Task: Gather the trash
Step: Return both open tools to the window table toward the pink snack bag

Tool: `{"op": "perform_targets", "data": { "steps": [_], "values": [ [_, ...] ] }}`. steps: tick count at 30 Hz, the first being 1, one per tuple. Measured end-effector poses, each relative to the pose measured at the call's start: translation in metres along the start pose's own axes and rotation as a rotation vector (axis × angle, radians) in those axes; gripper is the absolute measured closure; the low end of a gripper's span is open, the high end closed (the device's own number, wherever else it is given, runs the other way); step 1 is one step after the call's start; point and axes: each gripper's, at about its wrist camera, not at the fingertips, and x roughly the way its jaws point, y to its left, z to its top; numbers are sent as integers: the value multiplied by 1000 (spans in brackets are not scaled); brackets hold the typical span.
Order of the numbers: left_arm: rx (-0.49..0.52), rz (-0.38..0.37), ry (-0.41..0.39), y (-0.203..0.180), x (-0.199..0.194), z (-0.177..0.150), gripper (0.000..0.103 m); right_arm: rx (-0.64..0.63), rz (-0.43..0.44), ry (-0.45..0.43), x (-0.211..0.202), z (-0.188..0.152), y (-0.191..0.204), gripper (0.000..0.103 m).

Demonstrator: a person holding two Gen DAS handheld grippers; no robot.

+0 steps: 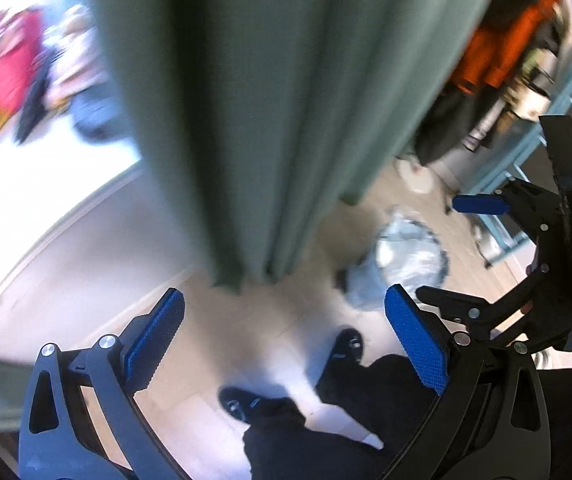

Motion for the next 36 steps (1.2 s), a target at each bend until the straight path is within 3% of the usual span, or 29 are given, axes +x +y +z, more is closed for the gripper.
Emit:
{"op": "perform_targets", "data": {
  "steps": [10, 16, 27, 36],
  "values": [
    [-245, 172, -68, 158, -64, -63, 6, -167, 133, -76, 21, 89, 131, 7],
    [-293, 246, -125, 225, -99, -84, 6, -221, 179, -129, 31, 143, 198, 7],
    [-487, 352, -259, 295, -171, -99, 6, -297, 254, -199, 22, 225, 260, 7],
    [-591, 383, -275, 347, -178, -89, 6, -343, 346, -183, 48, 281, 278, 7]
  ]
}}
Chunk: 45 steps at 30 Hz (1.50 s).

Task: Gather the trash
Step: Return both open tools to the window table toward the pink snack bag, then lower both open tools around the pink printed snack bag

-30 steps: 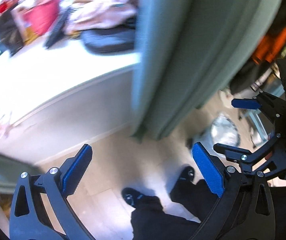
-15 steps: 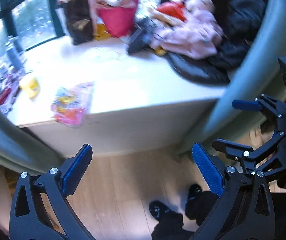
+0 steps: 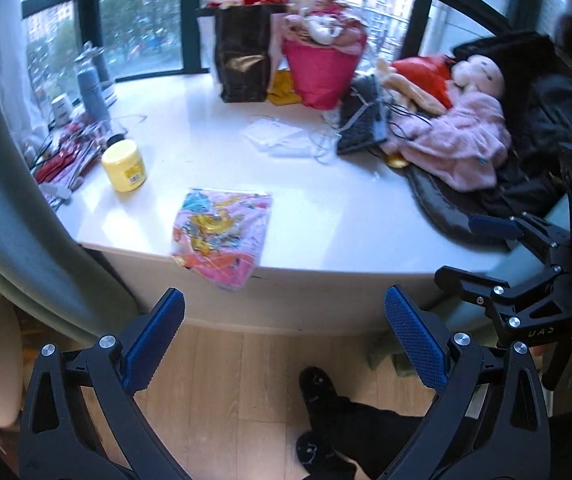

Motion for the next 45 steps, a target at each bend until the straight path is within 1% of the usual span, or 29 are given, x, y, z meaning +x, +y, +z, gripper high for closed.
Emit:
{"op": "perform_targets", "data": {
  "steps": [3, 5, 9, 13, 16, 23, 28, 34, 39, 45],
  "values": [
    [-49, -18, 15, 13, 11, 14, 6, -7, 51, 1, 14, 20, -7, 7],
    [-50, -23, 29, 19, 20, 24, 6, -8, 77, -4, 22, 33, -12, 7],
    [-47, 9, 54, 25, 33, 38, 6, -22, 109, -2, 38, 59, -22, 7],
    [-62, 31, 56, 31, 44, 50, 6, -51, 145, 7, 54, 73, -25, 7],
    [-79, 44, 64, 36, 50, 55, 6, -63, 165, 39, 69, 80, -25, 7],
    [-71, 36, 88, 54, 59, 65, 6, -44, 216, 60, 92, 96, -18, 7],
    [-68, -9, 116, 79, 79, 70, 6, -8, 200, 86, 115, 103, -8, 7],
    [-53, -93, 163, 116, 115, 77, 6, 45, 145, 124, 145, 107, 4, 7],
    [6, -147, 215, 136, 149, 77, 6, 112, 133, 161, 171, 106, 6, 7],
    [29, -218, 290, 160, 189, 73, 6, 159, 94, 164, 203, 102, 8, 7]
  ]
}}
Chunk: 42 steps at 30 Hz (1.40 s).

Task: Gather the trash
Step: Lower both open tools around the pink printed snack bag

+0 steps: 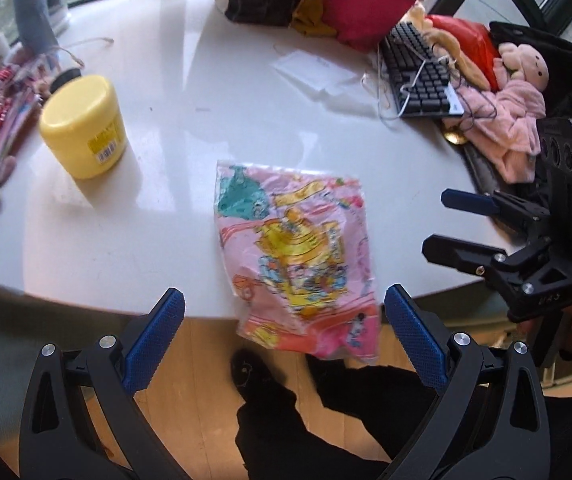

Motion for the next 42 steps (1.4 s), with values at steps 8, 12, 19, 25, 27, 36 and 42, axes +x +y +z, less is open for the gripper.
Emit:
{"op": "perform_targets", "data": {
  "steps": [8, 12, 19, 25, 27, 36, 42],
  "values": [
    [32, -85, 48, 23, 31, 10, 6, 94, -24, 7, 25, 5, -5, 7],
    [48, -116, 61, 27, 41, 16, 6, 150, -23, 19, 38, 6, -10, 7],
    [44, -150, 75, 35, 54, 19, 7, 186, -27, 39, 55, 6, -13, 32],
    [33, -179, 98, 40, 62, 16, 20, 221, -21, 48, 61, 1, -16, 32],
    [33, -184, 103, 40, 64, 15, 24, 226, -11, 51, 62, 1, -16, 35],
    [29, -195, 109, 37, 71, 15, 38, 278, 7, 44, 65, 0, -19, 44],
    [24, -184, 100, 34, 72, 16, 49, 276, 16, 55, 68, -2, -17, 44]
  ]
}}
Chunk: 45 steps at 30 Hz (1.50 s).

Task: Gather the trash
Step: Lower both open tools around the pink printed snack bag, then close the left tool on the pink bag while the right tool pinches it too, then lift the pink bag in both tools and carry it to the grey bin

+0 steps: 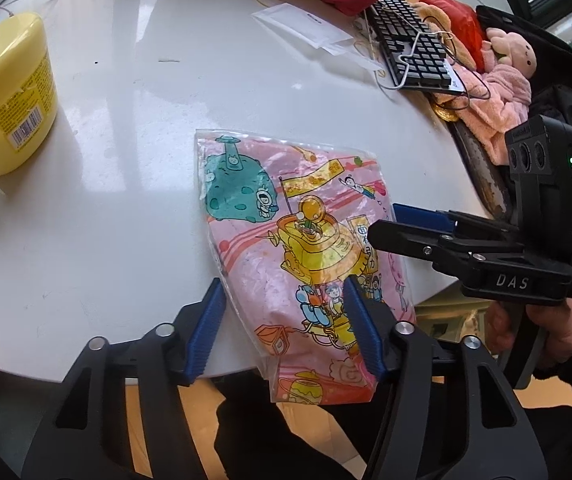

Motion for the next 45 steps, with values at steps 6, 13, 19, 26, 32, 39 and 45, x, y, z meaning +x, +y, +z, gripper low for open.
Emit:
{"op": "perform_targets", "data": {
  "steps": [6, 13, 19, 26, 32, 39, 45],
  "values": [
    [-8, 11, 4, 3, -1, 0, 59, 6, 2, -2, 1, 1, -1, 55],
    [-26, 24, 4, 4, 1, 1, 72, 19, -4, -1, 2, 5, -6, 74],
    [-21, 32, -6, 0, 1, 4, 86, 4, -20, 0, 3, 6, -6, 84],
    [1, 39, -18, -8, 0, 2, 92, -23, -25, -1, 4, 6, -3, 96],
    [-12, 32, -50, -11, -12, 4, 93, -45, -25, -13, -7, 10, 3, 97],
    [30, 13, -94, -25, -38, 18, 93, -106, -40, -67, -44, 24, 18, 97],
    [82, 5, -165, -48, -72, 33, 93, -164, -66, -130, -81, 33, 31, 97]
  ]
}}
